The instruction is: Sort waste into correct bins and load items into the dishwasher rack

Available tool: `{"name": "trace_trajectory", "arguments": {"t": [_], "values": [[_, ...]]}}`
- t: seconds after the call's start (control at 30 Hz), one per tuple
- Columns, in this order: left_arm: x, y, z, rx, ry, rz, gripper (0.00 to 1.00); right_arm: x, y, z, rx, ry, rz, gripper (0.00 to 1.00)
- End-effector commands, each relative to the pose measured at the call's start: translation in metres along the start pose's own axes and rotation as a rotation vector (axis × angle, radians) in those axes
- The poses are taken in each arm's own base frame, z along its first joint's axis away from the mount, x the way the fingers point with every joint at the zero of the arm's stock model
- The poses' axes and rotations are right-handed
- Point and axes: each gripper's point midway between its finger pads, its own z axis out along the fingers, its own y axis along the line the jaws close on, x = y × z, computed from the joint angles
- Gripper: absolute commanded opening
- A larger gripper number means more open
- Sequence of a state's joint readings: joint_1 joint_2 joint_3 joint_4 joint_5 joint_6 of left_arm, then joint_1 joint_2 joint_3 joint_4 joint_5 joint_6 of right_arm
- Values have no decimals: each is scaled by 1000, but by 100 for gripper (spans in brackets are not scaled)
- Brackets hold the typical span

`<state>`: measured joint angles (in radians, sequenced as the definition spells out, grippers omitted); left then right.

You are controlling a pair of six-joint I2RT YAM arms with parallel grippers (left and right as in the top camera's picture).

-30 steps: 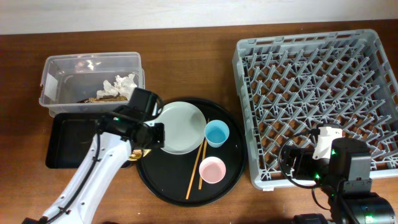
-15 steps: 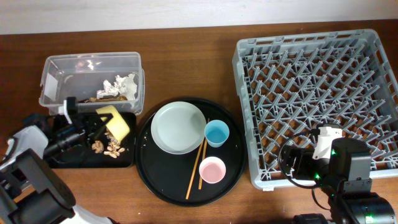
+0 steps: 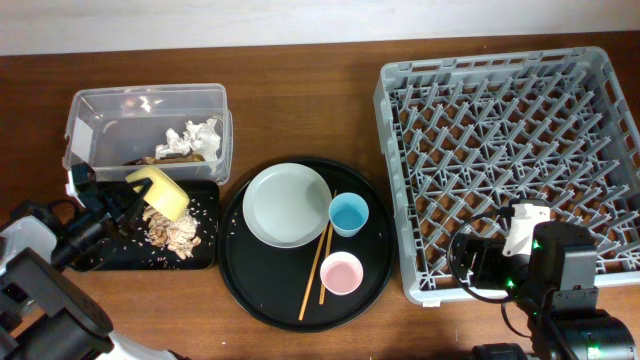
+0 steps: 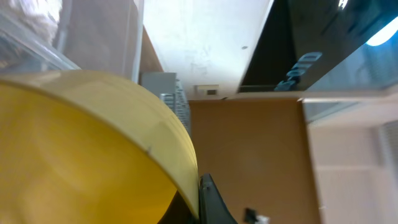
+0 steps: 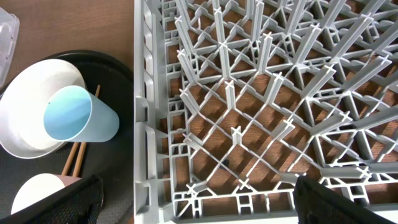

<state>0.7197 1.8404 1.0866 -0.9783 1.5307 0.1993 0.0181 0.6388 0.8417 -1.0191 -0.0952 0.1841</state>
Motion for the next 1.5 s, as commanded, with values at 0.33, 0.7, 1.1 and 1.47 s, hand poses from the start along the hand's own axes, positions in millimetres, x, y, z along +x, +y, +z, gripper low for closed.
{"name": "trace_trajectory", "arguments": {"t": [0.33, 0.7, 1.1, 1.47], "values": [[111, -10, 92, -298, 474, 376, 0, -6, 1, -5, -2, -22, 11, 99], [170, 91, 199, -954, 628, 953, 2, -6, 1, -5, -2, -21, 11, 99], [182, 30, 185, -890, 622, 957, 62, -5, 1, -5, -2, -18, 11, 99], [296, 96, 133, -964, 1038, 814, 65, -5, 1, -5, -1, -18, 11, 99]]}}
